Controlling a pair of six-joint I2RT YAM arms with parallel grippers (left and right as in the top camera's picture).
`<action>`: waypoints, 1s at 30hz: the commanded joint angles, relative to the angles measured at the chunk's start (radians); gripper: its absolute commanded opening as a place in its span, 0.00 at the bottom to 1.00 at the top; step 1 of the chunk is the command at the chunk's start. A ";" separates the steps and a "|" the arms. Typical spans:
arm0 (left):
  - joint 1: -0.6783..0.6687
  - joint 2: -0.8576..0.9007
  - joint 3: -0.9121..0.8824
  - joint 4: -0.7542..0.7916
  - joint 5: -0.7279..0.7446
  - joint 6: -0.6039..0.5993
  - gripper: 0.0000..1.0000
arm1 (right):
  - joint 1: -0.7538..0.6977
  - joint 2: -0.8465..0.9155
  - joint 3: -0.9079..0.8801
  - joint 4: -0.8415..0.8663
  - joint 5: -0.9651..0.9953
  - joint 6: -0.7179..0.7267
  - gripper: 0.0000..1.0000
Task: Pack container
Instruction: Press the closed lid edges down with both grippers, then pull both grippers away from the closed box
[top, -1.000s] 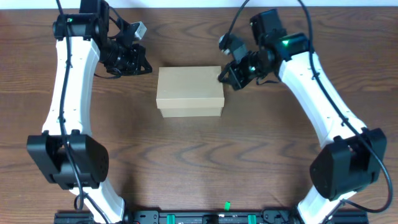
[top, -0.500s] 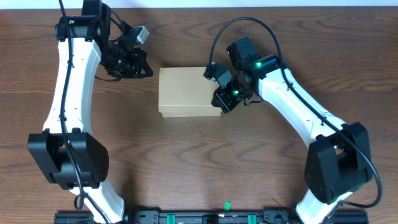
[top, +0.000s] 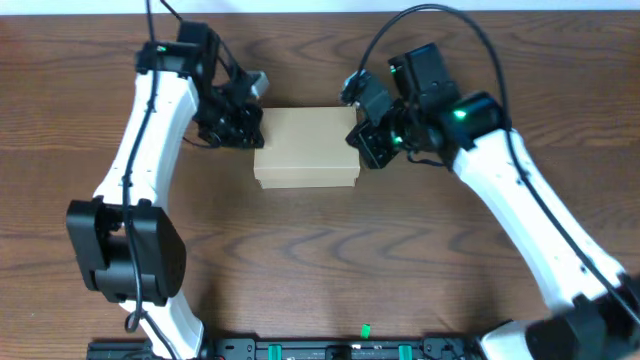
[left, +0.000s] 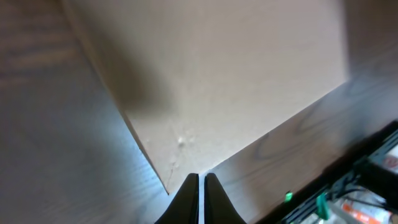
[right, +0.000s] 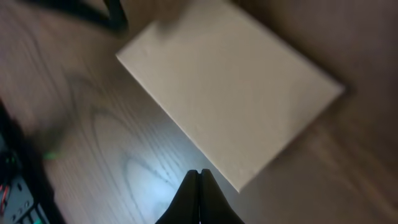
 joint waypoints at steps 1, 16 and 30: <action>0.004 -0.002 -0.069 0.026 -0.064 -0.032 0.06 | -0.007 -0.048 0.017 -0.006 0.051 0.040 0.01; 0.003 -0.052 -0.184 0.127 -0.045 -0.082 0.06 | -0.010 -0.054 -0.027 -0.027 0.073 0.040 0.01; 0.003 -0.410 -0.183 0.106 -0.045 -0.090 0.06 | 0.017 0.032 -0.276 0.165 0.043 0.077 0.01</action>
